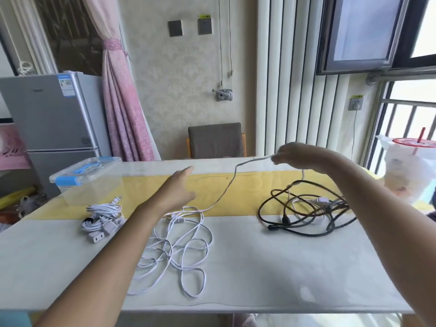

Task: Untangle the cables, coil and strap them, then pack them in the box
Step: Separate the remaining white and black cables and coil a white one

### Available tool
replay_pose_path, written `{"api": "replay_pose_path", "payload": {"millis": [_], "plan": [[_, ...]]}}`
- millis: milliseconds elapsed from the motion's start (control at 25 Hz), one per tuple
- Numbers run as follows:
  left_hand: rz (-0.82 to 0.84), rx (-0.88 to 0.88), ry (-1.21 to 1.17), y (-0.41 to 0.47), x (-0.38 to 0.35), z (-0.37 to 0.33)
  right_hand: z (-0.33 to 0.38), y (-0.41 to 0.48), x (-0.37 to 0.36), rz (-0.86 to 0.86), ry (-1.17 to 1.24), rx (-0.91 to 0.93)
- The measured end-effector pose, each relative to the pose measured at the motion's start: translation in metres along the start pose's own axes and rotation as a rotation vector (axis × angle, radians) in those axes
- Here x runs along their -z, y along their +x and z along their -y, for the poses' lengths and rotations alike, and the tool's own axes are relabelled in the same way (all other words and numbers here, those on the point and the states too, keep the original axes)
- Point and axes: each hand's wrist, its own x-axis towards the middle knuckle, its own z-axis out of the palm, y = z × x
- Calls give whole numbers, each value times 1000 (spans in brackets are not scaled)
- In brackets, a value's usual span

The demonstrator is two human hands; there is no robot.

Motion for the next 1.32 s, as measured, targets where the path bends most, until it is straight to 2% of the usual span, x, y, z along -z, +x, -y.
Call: {"api": "replay_pose_path", "payload": {"millis": [120,200,240,360,400,480,520,560,600,760,840,920,1000,1040,1080,1120,1200,1240,1280,1320], "plan": [[46,-253,-216,-9,1,-65,48,-9,-11,88,-91,245],[57,-320,-357,-13,0,-85,59,-9,-10,91,-83,295],[-8,-362,-371,-14,-1,-87,57,-9,-7,100,-52,289],[-412,-460,-225,-10,-3,-79,50,-14,-5,139,-74,279],[-459,-498,-133,-8,-2,-76,50,-17,-7,158,-109,299],[-324,-574,9,-4,-13,-74,55,-22,-13,182,-173,353],[-222,-564,-33,-6,-19,-75,56,-22,-14,174,-190,367],[-125,-528,-122,-11,-20,-79,56,-22,-13,151,-178,367],[-108,-501,-209,-13,-19,-80,51,-19,-11,109,-126,345],[-350,-457,-449,-5,18,-64,-2,0,-5,-167,293,89],[-441,-397,-534,5,32,-54,-22,9,-10,-248,385,25],[-592,-242,-727,16,41,-36,-33,15,-14,-278,393,42],[-801,56,-969,28,49,0,-47,17,-16,-246,379,60],[-857,195,-1010,32,51,24,-57,16,-17,-214,394,70],[-854,321,-970,35,50,48,-67,14,-18,-191,439,81],[-775,430,-876,36,46,67,-75,13,-18,-189,502,91],[-447,563,-550,33,28,78,-74,12,-18,-241,553,102],[-308,581,-344,26,20,68,-66,14,-19,-258,526,125],[-248,537,-191,20,14,51,-55,17,-20,-261,467,171],[-244,415,-123,15,10,28,-41,20,-21,-254,378,227]]}}
